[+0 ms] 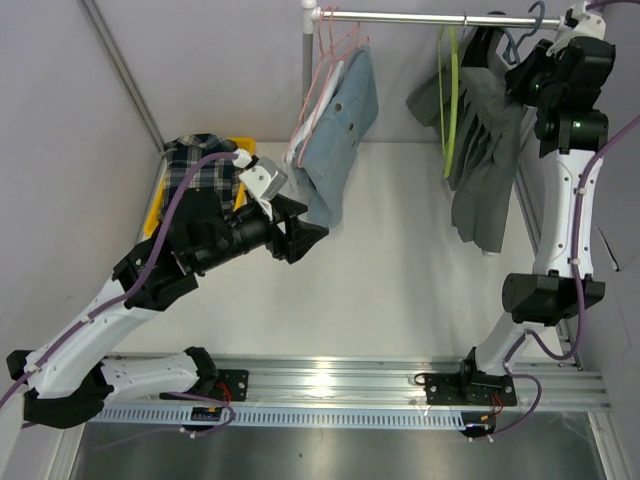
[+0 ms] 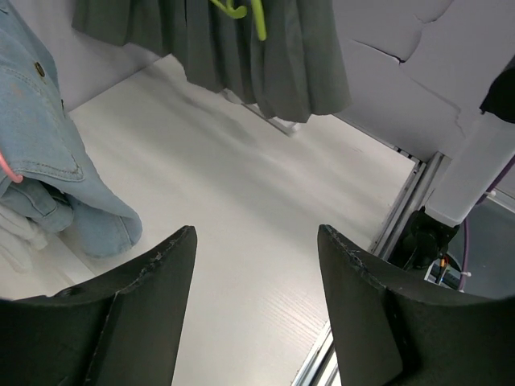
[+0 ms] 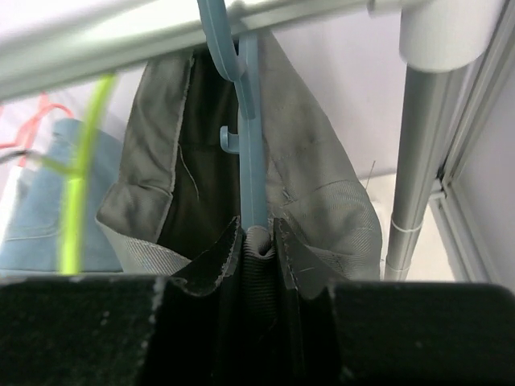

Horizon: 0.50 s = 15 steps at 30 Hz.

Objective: Place the skirt on the hanger

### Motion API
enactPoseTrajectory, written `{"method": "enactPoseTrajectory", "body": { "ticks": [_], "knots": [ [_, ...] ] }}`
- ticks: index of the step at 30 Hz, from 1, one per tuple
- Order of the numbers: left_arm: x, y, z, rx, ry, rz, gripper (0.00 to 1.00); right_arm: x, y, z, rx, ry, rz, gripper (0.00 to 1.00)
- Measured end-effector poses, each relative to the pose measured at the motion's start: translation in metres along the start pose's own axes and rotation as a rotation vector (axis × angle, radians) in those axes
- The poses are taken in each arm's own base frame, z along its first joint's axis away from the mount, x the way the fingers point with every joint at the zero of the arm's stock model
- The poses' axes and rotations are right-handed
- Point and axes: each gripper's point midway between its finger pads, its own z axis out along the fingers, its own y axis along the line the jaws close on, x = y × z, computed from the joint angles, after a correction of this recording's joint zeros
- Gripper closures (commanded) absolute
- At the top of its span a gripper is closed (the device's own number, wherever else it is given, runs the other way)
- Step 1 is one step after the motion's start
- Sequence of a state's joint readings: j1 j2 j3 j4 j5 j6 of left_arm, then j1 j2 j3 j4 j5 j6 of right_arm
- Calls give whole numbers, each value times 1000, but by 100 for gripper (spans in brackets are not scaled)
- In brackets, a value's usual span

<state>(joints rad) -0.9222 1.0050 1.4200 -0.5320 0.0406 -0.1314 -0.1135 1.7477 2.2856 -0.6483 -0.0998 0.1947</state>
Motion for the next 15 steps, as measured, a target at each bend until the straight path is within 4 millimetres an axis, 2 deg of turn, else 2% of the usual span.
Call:
{"method": "enactPoseTrajectory", "body": {
  "ticks": [3, 7, 9, 10, 11, 12, 15],
  "knots": [
    [0, 0, 0, 1, 1, 0, 34, 16, -8, 17, 7, 39, 18, 100],
    [0, 0, 0, 1, 1, 0, 34, 23, -11, 19, 6, 23, 29, 99],
    [1, 0, 0, 1, 2, 0, 32, 26, -13, 12, 10, 12, 40, 86],
    [1, 0, 0, -1, 2, 0, 32, 27, -13, 7, 13, 9, 44, 71],
    [3, 1, 0, -3, 2, 0, 32, 27, -13, 1, 15, 3, 50, 65],
    [5, 1, 0, -4, 5, 0, 32, 29, -13, -5, 21, 3, 55, 52],
    [14, 4, -1, -14, 17, 0, 31, 37, -17, -25, 44, 11, 80, 33]
  ]
}}
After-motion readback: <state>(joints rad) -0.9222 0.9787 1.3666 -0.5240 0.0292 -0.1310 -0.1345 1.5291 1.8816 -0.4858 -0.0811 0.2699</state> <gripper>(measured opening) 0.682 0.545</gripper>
